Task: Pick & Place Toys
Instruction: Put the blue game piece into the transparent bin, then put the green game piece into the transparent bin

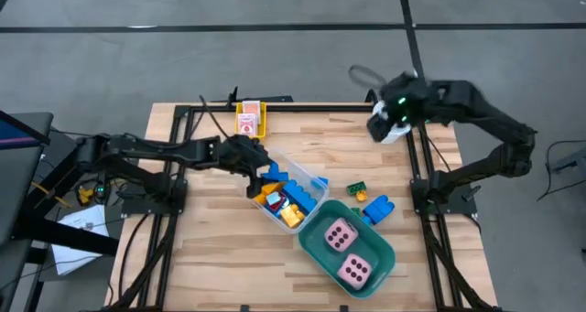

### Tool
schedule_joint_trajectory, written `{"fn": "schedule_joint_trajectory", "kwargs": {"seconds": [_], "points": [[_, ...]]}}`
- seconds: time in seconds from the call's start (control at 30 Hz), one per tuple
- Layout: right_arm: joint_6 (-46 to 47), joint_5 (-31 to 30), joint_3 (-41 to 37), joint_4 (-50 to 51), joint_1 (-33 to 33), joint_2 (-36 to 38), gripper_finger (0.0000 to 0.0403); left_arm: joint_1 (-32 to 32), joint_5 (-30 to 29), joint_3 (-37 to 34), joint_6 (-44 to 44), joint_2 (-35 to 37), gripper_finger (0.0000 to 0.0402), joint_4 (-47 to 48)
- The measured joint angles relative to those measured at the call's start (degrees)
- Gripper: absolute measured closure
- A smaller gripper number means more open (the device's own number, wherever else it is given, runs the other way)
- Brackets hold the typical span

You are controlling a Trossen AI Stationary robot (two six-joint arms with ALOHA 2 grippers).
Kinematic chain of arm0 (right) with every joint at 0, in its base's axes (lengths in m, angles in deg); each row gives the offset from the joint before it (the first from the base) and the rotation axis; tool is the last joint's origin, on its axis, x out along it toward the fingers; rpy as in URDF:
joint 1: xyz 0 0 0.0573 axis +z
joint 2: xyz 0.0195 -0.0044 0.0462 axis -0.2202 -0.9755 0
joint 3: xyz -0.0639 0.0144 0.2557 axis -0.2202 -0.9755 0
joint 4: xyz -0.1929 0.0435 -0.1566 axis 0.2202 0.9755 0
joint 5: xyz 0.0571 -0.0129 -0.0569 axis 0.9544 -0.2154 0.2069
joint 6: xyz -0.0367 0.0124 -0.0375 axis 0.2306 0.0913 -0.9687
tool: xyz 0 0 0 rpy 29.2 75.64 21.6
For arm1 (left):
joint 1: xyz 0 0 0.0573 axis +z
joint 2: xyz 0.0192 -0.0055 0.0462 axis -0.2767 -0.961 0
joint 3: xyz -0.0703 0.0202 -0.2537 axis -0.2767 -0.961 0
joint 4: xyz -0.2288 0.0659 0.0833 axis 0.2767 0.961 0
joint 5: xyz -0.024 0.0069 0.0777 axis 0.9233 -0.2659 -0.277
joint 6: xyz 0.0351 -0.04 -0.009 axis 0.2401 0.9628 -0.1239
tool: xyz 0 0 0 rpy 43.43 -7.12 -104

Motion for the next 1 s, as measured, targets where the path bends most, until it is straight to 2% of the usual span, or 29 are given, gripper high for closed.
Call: {"fn": "schedule_joint_trajectory", "kwargs": {"seconds": [0.23, 0.43, 0.63, 0.83, 1.0], "points": [[3.4, 3.4, -9.8, -0.3, 4.2, 0.1, 0.0142, -0.2, -0.1, 0.0, 0.3, 0.3, 0.0121, -1.8], [3.0, 7.7, -13.5, -0.8, 6.2, 0.1, 0.0142, -0.2, -2.7, 0.1, 3.9, 2.5, 0.0063, -3.6], [0.9, 7.7, -13.5, -0.5, 5.5, 0.1, 0.0142, -0.2, -2.8, 0.1, 4.0, 6.1, 0.0009, -2.8], [-5.5, 9.2, -13.5, 0.2, 4.1, 0.1, 0.0142, -0.2, -3.4, 0.0, 4.0, 11.3, 0.0015, -2.8], [-14.8, 13.3, -17.3, -2.5, 5.6, 0.1, 0.0142, -0.2, -8.4, 0.1, 4.5, 16.3, 0.0024, -2.7]]}}
